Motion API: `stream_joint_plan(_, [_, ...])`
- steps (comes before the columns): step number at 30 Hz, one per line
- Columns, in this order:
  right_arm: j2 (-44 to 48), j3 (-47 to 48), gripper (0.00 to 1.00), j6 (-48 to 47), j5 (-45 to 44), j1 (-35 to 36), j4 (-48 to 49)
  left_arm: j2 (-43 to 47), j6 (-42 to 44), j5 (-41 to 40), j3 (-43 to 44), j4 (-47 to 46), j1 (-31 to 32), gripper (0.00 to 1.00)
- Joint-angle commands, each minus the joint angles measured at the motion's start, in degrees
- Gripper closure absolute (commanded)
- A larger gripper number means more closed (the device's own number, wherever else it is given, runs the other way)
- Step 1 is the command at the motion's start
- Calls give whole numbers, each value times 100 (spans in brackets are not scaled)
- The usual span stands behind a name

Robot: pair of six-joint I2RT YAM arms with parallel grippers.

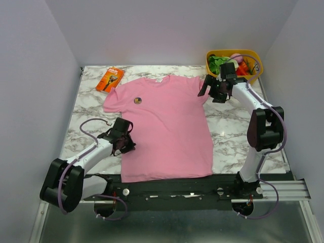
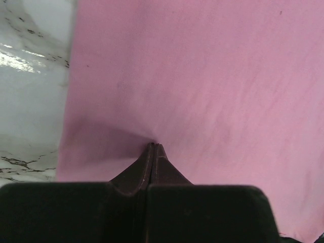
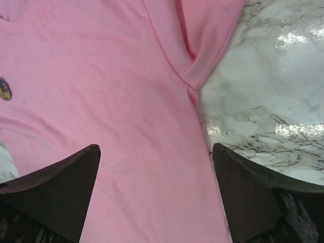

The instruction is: Pin the brooch onto the clothing

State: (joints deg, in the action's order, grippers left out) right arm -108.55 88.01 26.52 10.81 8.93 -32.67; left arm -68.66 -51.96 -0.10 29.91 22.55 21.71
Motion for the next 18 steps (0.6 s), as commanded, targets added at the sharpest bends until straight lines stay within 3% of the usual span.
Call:
stream_joint_plan(1, [-166, 24, 0, 28, -79, -154, -21, 283, -147, -358, -126, 521, -9, 100])
stream_joint_plan(6, [-149, -47, 0, -33, -35, -269, -21, 792, -121, -763, -179, 962, -18, 100])
stream_joint_plan(11, [-61, -135, 0, -33, 9, -278, -12, 1109, -51, -816, 400, 752, 183, 100])
stream_joint_plan(13, [-52, -135, 0, -24, 35, -278, -12, 996, 19, -1008, 943, 664, 481, 100])
stream_joint_plan(18, [-61, -126, 0, -7, 35, -278, -3, -347, 485, -1396, 2324, 628, 1913, 100])
